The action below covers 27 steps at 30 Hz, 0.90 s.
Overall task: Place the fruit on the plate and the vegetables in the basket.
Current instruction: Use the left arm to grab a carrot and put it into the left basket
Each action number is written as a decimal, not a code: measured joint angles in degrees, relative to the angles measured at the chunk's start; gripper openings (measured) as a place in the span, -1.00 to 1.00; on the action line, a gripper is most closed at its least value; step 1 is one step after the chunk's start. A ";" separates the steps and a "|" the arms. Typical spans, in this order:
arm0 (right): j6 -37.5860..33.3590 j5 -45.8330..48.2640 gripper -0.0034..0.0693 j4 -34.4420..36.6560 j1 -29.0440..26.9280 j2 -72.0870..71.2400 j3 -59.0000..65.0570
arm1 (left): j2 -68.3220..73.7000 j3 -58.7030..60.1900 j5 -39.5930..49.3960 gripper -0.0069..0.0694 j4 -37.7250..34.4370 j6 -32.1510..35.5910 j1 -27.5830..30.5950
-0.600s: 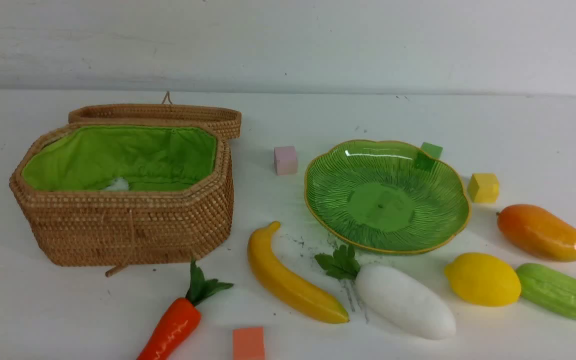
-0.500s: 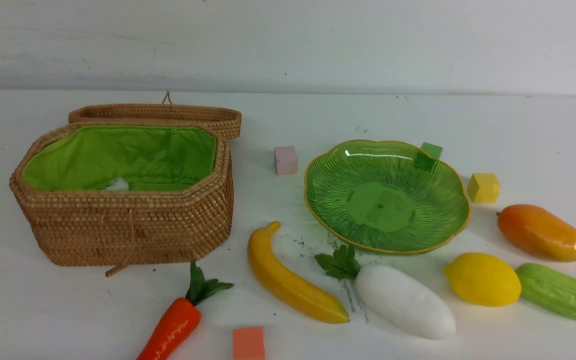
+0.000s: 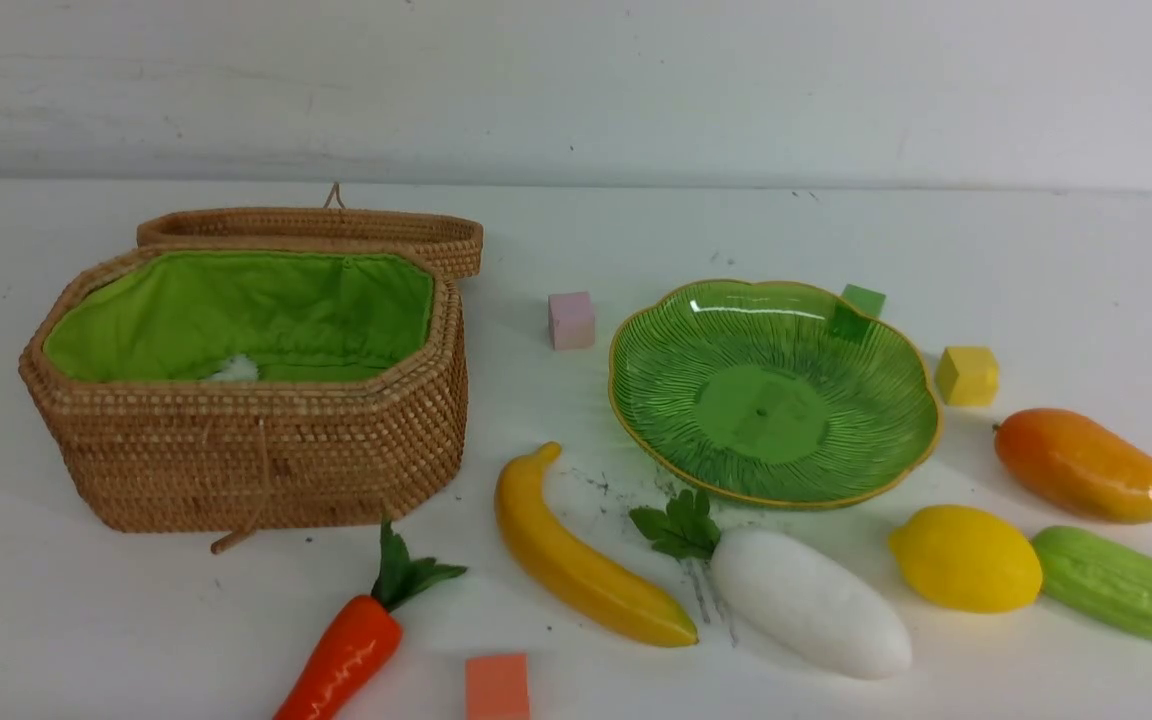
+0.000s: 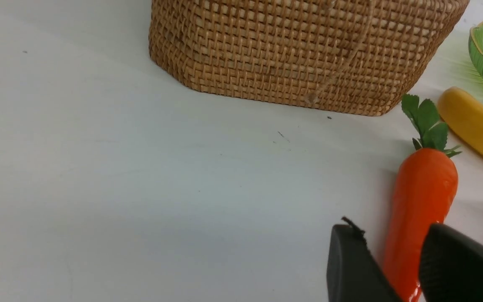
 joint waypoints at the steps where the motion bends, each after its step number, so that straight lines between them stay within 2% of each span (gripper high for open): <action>1: 0.00 0.00 -0.24 0.00 0.00 0.00 0.00 | 0.00 0.00 0.00 -0.19 0.00 0.00 0.00; 8: 0.00 0.00 -0.24 0.00 0.00 0.00 0.00 | 0.00 0.00 0.00 -0.19 0.84 0.48 0.00; 15: 0.00 0.00 -0.24 0.00 0.00 0.00 0.00 | 0.00 0.00 0.00 -0.19 11.68 10.39 0.00; 20: 0.00 0.00 -0.24 0.00 0.00 0.00 0.00 | 0.00 0.00 -1.06 -0.19 14.39 12.59 0.00; 22: 0.00 0.00 -0.24 0.00 0.00 0.00 0.00 | 0.00 0.00 -2.37 -0.19 13.19 11.53 0.00; 23: 0.00 0.00 -0.24 0.00 0.00 0.00 0.00 | 0.00 0.00 -5.97 -0.19 7.19 7.73 0.00; 24: 0.00 0.00 -0.24 0.00 0.05 0.00 0.00 | 0.00 0.00 -7.10 -0.19 5.61 6.00 0.00; 27: 0.00 0.00 -0.24 0.00 0.40 0.00 0.00 | 0.00 0.00 -11.15 -0.19 -5.31 -1.39 0.00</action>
